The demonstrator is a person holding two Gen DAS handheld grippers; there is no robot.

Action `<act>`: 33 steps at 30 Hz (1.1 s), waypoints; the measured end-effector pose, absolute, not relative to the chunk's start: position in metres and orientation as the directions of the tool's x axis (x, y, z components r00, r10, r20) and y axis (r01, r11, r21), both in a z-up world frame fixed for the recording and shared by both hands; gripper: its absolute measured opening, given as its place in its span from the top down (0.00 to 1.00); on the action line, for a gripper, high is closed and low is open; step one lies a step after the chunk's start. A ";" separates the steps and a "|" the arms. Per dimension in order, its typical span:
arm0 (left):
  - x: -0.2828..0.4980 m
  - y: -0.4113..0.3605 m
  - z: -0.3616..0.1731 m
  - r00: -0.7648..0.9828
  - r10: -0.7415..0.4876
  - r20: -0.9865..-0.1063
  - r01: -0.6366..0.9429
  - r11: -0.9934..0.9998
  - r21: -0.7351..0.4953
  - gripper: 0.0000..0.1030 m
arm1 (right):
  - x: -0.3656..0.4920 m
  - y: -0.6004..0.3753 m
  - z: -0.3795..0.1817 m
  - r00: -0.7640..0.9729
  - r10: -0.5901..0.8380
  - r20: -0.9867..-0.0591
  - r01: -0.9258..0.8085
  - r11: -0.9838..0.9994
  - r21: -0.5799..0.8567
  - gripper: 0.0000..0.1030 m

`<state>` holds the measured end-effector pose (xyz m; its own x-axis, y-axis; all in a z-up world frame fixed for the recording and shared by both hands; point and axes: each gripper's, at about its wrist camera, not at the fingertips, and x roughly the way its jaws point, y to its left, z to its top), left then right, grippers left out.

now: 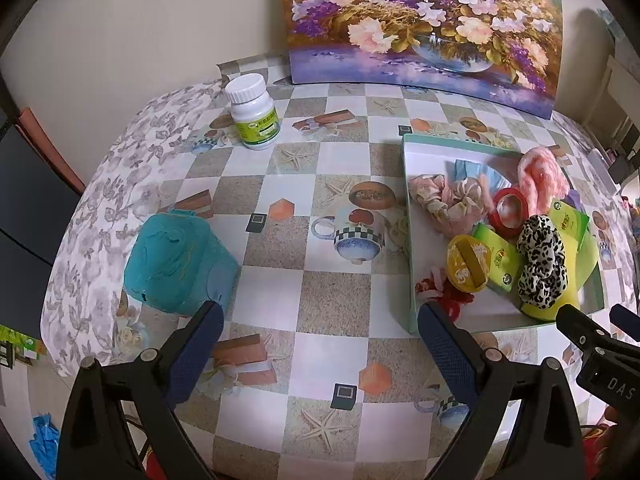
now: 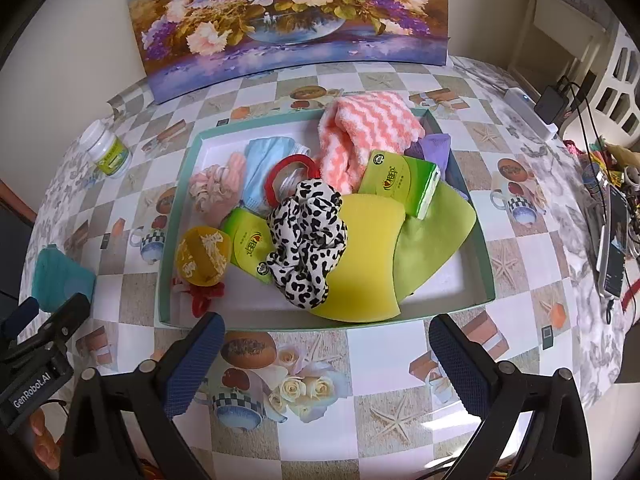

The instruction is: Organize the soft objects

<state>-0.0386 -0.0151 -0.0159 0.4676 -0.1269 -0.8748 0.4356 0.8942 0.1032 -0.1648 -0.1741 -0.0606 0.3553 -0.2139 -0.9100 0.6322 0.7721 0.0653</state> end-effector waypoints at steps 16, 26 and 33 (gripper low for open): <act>-0.036 -0.014 -0.018 0.470 -0.100 -0.877 0.414 0.902 0.119 0.05 | -0.164 -0.174 -0.057 0.358 -0.217 -0.908 0.633 0.771 0.065 0.00; -0.034 -0.014 -0.019 0.468 -0.093 -0.879 0.413 0.902 0.125 0.05 | -0.163 -0.174 -0.054 0.365 -0.225 -0.903 0.629 0.775 0.061 0.00; -0.034 -0.013 -0.019 0.471 -0.095 -0.877 0.413 0.902 0.125 0.05 | -0.162 -0.173 -0.053 0.366 -0.231 -0.902 0.626 0.778 0.055 0.00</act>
